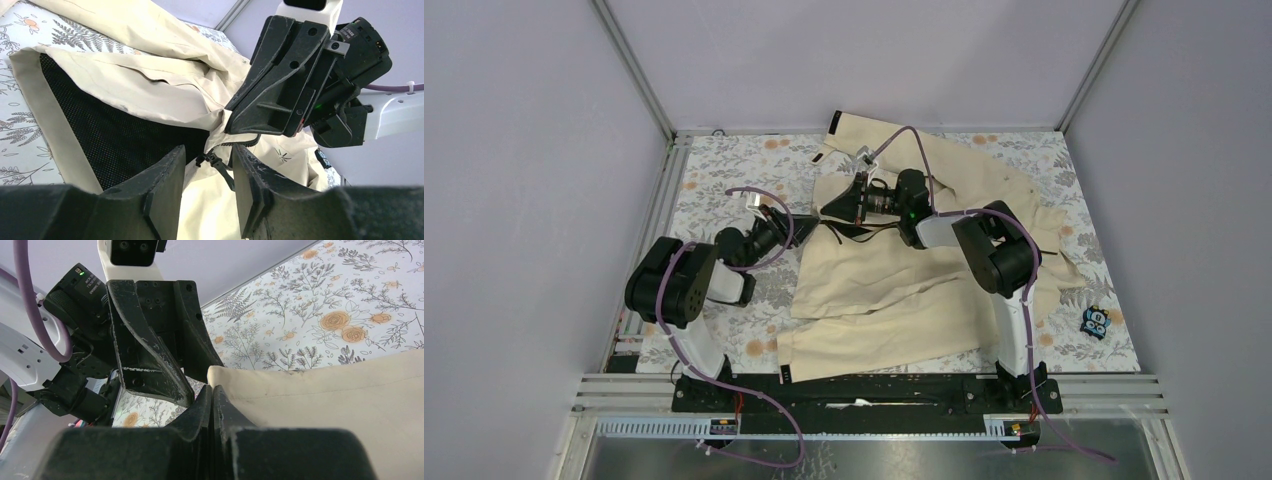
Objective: Zip up the jacket
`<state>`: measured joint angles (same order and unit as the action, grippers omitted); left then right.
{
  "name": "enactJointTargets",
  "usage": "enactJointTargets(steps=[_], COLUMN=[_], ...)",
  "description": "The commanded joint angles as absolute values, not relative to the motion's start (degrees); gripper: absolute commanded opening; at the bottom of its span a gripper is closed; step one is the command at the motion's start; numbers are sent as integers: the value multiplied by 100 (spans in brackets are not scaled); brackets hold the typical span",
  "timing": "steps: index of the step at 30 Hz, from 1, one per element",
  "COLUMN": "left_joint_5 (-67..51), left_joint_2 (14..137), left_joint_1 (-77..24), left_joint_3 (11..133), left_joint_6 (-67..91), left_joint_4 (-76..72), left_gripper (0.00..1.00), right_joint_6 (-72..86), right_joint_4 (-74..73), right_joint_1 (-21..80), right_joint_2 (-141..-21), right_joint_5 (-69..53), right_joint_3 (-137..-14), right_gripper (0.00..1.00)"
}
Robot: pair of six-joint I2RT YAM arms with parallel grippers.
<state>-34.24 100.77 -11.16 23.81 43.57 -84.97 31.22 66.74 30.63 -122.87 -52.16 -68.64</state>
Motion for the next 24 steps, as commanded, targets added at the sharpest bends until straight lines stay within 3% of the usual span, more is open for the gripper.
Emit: enactJointTargets(steps=[1, 7, 13, 18, 21, 24], left_joint_5=[-3466, -3875, -4044, -4093, -4098, -4097], left_joint_2=[9923, 10343, 10429, 10450, 10450, 10459], left_joint_1=[-1081, -1100, -1134, -1167, -1185, -1202], left_joint_3=[2431, 2851, 2970, 2970, 3010, 3047], left_joint_6=[4332, 4543, 4544, 4535, 4535, 4535], left_joint_4=[-9176, -9178, -9184, -9185, -9185, -9185], left_gripper=[42, 28, 25, 12, 11, 20], right_joint_6=[3197, 3221, 3250, 3262, 3269, 3272], right_joint_4=[7123, 7145, 7163, 7169, 7171, 7165], right_joint_1=[3137, 3138, 3136, 3138, 3136, 3138], right_joint_2=[-12288, -12296, -12313, -12322, -12335, -12340], right_joint_5=[-5405, -5414, -5423, -5447, -5449, -5449], right_joint_3=[-7137, -7145, -7162, -7176, -7188, -7189], right_gripper=[0, 0, 0, 0, 0, 0])
